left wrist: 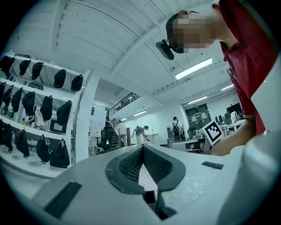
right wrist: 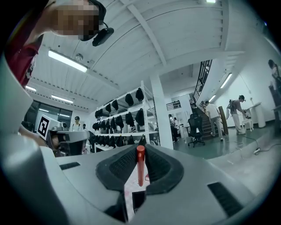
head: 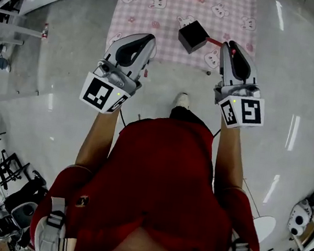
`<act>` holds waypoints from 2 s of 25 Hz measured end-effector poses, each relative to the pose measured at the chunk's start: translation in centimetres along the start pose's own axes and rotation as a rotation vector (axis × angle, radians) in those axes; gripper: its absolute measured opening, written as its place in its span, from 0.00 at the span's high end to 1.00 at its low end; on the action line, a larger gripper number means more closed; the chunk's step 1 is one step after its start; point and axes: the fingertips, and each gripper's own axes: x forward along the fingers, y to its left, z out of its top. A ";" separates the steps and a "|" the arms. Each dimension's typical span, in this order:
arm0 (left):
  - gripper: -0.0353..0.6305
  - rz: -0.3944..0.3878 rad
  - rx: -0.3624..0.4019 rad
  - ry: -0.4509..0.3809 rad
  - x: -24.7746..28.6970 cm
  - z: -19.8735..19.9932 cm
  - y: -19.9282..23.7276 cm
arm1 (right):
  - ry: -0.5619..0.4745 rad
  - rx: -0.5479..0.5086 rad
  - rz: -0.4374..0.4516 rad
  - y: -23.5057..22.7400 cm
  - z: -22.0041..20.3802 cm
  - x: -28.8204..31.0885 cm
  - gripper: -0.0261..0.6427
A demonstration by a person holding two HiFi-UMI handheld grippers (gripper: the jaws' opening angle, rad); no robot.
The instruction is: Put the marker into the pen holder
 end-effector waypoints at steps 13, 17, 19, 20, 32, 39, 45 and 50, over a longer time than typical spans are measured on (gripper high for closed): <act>0.94 0.087 -0.019 0.056 5.9 -2.4 0.9 | 0.130 0.035 0.131 -4.2 -6.7 4.5 0.88; 0.94 0.100 -0.028 0.075 6.7 -3.1 1.0 | 0.151 0.033 0.145 -4.8 -8.2 5.4 0.88; 0.94 0.104 -0.036 0.078 6.8 -3.3 1.3 | 0.167 0.031 0.149 -4.7 -9.0 5.8 0.88; 0.94 0.104 -0.039 0.078 6.8 -3.3 1.3 | 0.175 0.029 0.151 -4.6 -9.3 6.0 0.88; 0.94 0.083 -0.051 0.093 7.3 -3.6 3.1 | 0.257 0.033 0.119 -5.0 -13.7 7.4 0.88; 0.94 0.074 -0.055 0.103 6.5 -3.8 4.5 | 0.300 0.029 0.092 -4.6 -16.0 8.3 0.88; 0.94 0.062 -0.056 0.112 6.2 -4.5 5.1 | 0.328 0.030 0.074 -4.5 -18.1 9.1 0.88; 0.94 0.057 -0.061 0.117 5.8 -4.4 5.7 | 0.354 0.022 0.053 -4.3 -19.1 9.4 0.88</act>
